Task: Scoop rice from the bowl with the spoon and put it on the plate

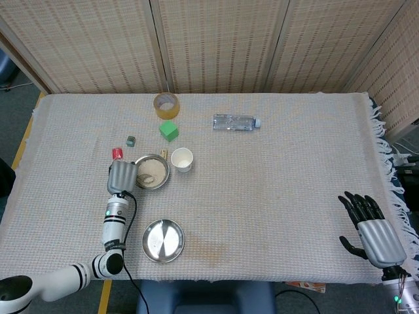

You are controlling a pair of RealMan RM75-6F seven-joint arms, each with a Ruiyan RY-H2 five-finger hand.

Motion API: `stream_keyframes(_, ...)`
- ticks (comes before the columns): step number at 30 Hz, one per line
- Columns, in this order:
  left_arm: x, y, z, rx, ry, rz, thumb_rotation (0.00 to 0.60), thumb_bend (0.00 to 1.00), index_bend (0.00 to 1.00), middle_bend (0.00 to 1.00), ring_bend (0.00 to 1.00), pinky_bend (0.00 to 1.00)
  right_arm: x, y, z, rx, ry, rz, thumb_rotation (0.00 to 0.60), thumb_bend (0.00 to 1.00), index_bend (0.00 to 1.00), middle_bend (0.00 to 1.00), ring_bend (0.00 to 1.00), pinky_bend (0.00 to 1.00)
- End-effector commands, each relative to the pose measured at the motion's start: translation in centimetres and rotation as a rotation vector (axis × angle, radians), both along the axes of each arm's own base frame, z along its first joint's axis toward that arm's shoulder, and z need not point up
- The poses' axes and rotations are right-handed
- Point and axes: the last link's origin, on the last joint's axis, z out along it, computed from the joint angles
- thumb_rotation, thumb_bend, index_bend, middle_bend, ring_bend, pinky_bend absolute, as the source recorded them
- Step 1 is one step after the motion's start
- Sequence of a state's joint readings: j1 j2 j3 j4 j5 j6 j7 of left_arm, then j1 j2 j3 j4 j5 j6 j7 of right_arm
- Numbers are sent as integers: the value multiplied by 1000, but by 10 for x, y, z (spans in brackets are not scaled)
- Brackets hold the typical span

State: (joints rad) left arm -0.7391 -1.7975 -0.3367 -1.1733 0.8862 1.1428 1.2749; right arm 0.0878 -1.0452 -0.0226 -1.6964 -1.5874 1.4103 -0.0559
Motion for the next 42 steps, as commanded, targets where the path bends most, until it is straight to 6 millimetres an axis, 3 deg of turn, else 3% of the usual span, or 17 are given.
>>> stream_keyframes(1,1,1,4,4,-9,1,600,403,579,1000,1000,1000,0,0,0,0,0,0,600,196,0,0,0,0)
stream_keyframes(24,47,31,47,4,-166,76,600,405,578,1000,1000,1000,-3,-4,-4,10,16,-18,600,196,0,0,0,0)
stream_keyframes(42,103,48,28,-21,-131,20,600,403,577,1000,1000,1000,-8,-11,-2,1,14,-49,600,196,0,0,0,0)
